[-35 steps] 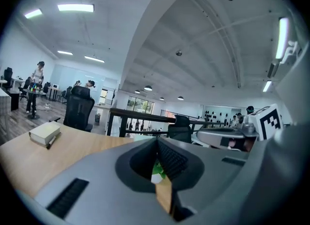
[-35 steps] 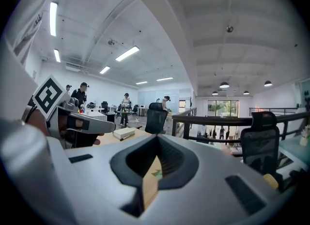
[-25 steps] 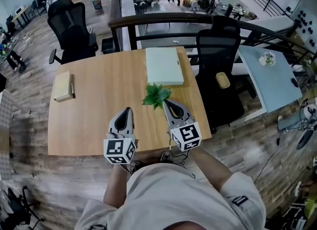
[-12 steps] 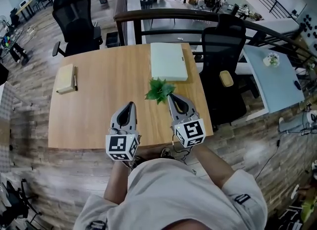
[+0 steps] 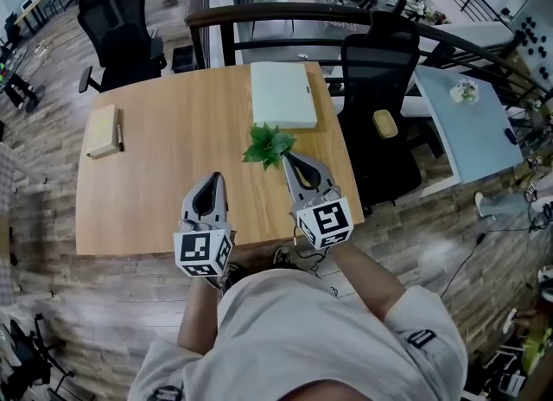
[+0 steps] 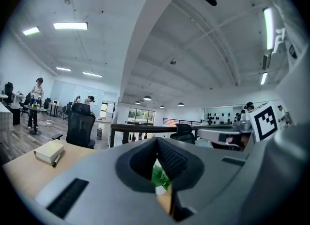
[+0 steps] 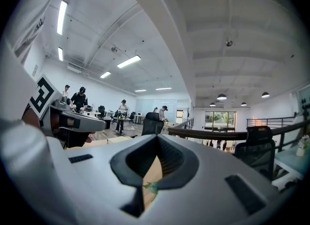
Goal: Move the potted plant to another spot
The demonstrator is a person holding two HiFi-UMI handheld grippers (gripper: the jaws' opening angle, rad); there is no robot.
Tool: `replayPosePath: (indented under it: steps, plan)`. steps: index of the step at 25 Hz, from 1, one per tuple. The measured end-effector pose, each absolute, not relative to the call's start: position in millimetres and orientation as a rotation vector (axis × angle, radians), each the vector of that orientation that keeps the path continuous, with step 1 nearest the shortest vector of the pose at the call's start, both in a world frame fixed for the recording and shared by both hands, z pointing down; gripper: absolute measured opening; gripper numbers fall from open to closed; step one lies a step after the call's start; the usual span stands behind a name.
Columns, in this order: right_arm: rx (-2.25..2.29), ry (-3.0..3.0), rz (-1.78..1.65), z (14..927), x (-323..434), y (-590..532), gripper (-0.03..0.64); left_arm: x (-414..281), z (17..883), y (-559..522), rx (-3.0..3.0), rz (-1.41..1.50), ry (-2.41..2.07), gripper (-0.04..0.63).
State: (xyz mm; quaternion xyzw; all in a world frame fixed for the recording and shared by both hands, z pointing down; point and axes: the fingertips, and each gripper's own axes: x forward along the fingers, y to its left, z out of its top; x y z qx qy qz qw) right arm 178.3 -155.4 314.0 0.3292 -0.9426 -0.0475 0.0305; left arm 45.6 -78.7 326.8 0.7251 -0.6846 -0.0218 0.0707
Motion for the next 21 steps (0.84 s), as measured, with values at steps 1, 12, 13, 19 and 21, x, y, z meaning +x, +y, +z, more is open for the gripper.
replayPosePath:
  steps: [1, 12, 13, 19, 21]
  plan:
    - [1.016, -2.904, -0.144, 314, 179, -155, 0.003, 46, 327, -78, 2.181, -0.067, -2.058, 0.012]
    - [1.073, -2.868, -0.140, 313, 191, -154, 0.003, 53, 334, -77, 2.200, -0.075, -2.003, 0.012]
    - [1.079, -2.868, -0.135, 313, 191, -154, 0.003, 51, 335, -77, 2.197, -0.072, -2.006, 0.012]
    - [1.097, -2.843, -0.126, 318, 193, -157, 0.003, 42, 339, -78, 2.180, -0.074, -2.014, 0.012]
    - [1.101, -2.840, -0.128, 319, 191, -158, 0.003, 39, 341, -79, 2.179, -0.076, -2.013, 0.012]
